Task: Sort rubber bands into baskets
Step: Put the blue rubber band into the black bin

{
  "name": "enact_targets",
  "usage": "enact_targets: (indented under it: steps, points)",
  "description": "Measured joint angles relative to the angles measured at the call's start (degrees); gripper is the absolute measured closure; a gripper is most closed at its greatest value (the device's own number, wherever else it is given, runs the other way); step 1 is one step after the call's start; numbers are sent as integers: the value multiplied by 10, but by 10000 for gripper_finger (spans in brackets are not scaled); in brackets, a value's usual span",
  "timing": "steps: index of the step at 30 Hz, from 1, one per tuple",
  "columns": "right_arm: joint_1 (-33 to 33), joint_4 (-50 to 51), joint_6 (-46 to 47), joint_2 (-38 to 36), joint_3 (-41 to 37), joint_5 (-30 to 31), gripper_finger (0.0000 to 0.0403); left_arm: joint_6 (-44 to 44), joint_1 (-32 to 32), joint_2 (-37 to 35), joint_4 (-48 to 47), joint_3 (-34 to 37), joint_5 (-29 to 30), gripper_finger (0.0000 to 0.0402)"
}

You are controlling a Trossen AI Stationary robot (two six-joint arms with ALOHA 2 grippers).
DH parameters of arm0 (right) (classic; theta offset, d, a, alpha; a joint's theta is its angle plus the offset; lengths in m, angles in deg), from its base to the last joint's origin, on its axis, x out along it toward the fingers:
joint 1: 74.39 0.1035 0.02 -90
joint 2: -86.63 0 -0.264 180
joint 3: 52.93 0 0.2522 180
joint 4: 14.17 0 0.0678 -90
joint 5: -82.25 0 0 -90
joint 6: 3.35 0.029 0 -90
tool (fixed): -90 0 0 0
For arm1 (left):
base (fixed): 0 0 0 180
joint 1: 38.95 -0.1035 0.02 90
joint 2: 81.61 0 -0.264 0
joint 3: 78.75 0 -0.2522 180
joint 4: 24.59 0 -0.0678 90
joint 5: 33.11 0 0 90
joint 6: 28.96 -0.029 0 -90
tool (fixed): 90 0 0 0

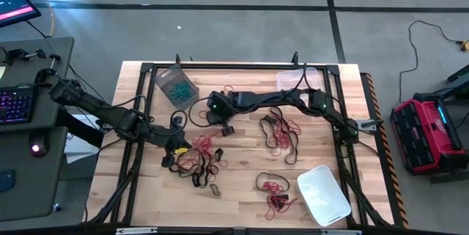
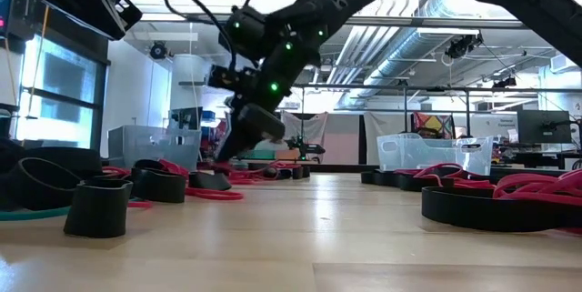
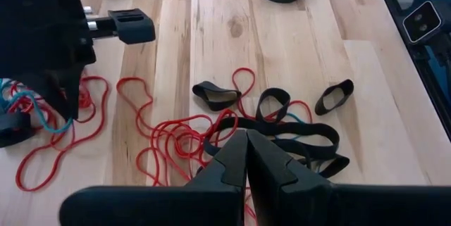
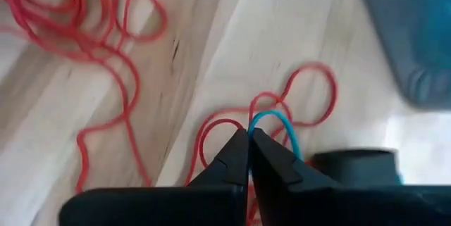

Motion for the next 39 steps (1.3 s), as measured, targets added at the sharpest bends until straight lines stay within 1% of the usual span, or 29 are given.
enact_targets:
  steps: [4,7,13,16,19,24,28,32,39]
  points:
    - [5,16,0,-1,33,-1,399,0,0,0,0,0,21,401]
    - [7,33,0,-1,54,-2,399,0,0,0,-4,0,50,401]
    - [12,41,0,-2,71,-25,399,-11,-6,12,-35,0,152,400]
    - [18,42,0,-2,71,-26,399,-52,-9,35,-32,0,181,386]
    - [22,42,0,-2,71,-27,399,-92,-9,68,-31,0,206,360]
    - [28,42,0,-2,71,-28,399,-93,-12,108,-40,0,217,308]
    - [29,42,0,-2,71,-32,401,-90,-12,112,-46,4,240,278]
    - [29,42,0,-2,71,-54,402,-89,-12,82,-1,48,249,263]
    - [22,6,15,-3,62,-69,402,-81,-12,12,122,133,239,261]
